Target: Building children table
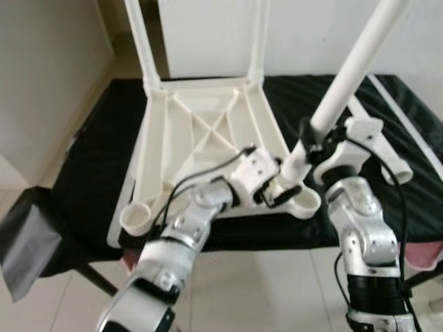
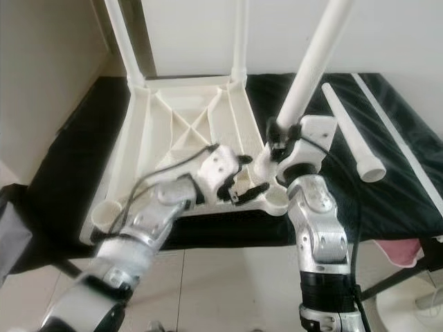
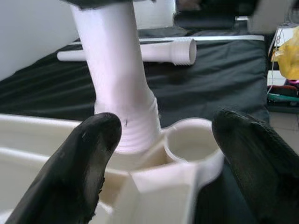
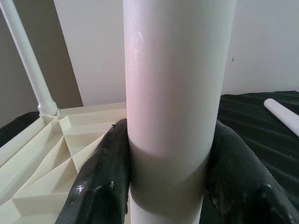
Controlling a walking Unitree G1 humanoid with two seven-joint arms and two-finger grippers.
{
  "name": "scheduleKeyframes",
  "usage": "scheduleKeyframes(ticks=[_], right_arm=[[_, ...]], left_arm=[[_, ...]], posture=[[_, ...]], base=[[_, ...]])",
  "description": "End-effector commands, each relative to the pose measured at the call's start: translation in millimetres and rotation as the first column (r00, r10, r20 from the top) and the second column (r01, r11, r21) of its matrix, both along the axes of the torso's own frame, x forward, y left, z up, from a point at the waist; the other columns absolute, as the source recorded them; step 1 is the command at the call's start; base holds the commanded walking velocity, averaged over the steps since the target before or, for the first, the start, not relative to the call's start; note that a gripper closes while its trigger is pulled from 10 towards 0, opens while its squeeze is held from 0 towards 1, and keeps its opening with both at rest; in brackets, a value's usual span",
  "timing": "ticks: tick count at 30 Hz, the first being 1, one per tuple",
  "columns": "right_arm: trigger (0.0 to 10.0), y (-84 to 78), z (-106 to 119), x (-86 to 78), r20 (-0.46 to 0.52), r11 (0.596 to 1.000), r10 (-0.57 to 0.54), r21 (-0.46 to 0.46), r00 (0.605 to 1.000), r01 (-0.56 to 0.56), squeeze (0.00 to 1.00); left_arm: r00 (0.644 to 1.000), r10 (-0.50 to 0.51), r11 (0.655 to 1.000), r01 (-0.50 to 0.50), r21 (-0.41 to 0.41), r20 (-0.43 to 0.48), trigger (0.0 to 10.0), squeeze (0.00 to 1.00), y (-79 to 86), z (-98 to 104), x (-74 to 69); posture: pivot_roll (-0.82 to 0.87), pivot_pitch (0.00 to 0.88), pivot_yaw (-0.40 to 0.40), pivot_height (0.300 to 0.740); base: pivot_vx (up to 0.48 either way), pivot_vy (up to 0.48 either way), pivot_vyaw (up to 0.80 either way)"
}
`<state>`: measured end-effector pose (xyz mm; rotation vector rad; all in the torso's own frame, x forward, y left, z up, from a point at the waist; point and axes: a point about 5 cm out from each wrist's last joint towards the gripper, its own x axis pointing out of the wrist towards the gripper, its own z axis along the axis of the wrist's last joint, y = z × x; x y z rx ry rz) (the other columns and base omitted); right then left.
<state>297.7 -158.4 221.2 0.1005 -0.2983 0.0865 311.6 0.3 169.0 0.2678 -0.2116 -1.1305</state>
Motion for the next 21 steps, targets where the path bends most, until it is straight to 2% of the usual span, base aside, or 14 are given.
scheduleKeyframes(ticks=[1,6,9,16,21], right_arm=[[10.0,1.9,4.0,-3.9,0.022,1.000,0.007,-0.007,1.000,-0.007,0.00],[10.0,-0.6,-2.8,-14.8,0.014,0.999,0.008,-0.037,1.000,-0.007,0.00],[10.0,-2.8,-8.0,-18.8,-0.001,0.999,0.004,-0.053,1.000,-0.004,0.00],[10.0,-13.1,-16.8,-35.0,-0.030,0.997,-0.028,-0.075,0.999,0.025,0.00],[10.0,-17.5,-22.5,-38.3,-0.049,0.996,-0.044,-0.081,0.998,0.040,0.00]], left_arm=[[0.999,0.040,0.998,-0.040,-0.039,0.001,10.0,0.00,3.5,2.9,-1.0],[1.000,-0.023,1.000,0.023,-0.001,0.011,10.0,0.00,17.1,-5.2,-13.8],[0.999,-0.035,0.999,0.034,-0.015,-0.019,10.0,0.00,19.6,-5.8,-18.9],[0.999,0.001,1.000,-0.001,0.002,-0.054,10.0,0.00,26.8,-7.0,-27.0],[0.997,0.020,1.000,-0.019,0.011,-0.079,10.0,0.00,28.7,-7.0,-28.6]], posture=[[-0.07,0.018,0.003,0.740],[-0.06,0.016,-0.001,0.740],[-0.06,0.017,-0.002,0.740],[-0.06,0.013,-0.005,0.740],[-0.07,0.012,0.001,0.740]], base=[[0.000,0.000,0.00],[0.000,0.000,0.00],[0.000,0.000,0.00],[0.000,0.000,0.00],[0.000,0.000,0.00]])
